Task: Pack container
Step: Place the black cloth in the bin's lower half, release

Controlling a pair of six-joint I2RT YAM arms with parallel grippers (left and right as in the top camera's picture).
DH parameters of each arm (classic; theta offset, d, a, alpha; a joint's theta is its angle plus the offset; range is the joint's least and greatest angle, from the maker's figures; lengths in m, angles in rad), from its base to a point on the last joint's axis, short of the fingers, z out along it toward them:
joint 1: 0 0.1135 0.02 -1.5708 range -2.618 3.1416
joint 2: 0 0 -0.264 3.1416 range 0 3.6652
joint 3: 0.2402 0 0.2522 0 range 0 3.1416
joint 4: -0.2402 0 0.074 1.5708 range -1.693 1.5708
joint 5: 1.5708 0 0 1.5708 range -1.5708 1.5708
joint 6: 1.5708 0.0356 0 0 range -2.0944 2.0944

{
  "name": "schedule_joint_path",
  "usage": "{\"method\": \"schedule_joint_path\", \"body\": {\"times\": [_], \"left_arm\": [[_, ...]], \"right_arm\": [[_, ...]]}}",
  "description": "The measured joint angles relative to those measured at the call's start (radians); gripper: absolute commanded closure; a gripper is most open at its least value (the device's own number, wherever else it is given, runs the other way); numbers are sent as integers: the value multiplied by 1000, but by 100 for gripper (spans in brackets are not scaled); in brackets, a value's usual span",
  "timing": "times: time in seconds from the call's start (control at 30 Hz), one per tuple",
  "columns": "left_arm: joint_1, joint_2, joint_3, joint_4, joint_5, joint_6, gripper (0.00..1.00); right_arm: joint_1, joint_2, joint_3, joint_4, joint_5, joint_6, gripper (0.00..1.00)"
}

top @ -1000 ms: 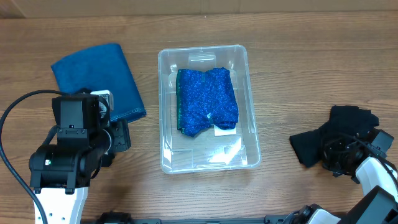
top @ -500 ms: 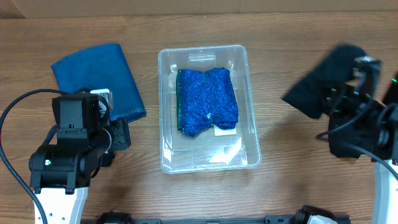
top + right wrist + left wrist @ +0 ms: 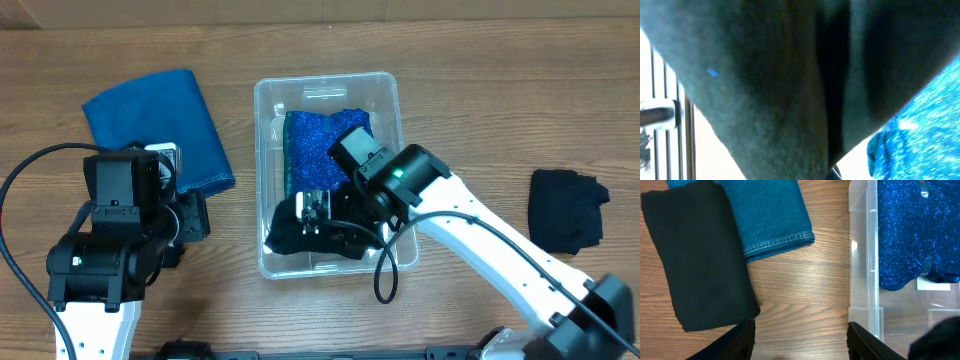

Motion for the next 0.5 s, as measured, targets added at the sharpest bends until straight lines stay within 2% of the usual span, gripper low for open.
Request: {"method": "schedule_joint_path", "body": {"times": [0.33,0.37,0.4,0.5], "left_arm": [[0,0,0,-9,0,0,39],[0,0,0,-10,0,0,39],[0,0,0,-11,0,0,39],[0,0,0,-11,0,0,39]], "right_arm": [[-1,175,0,-54,55,-50,96],[-2,196,0,-51,58,-50,65],[-2,208,0,-46,62,-50,1],[-2,213,0,0,89,-7,0]]}}
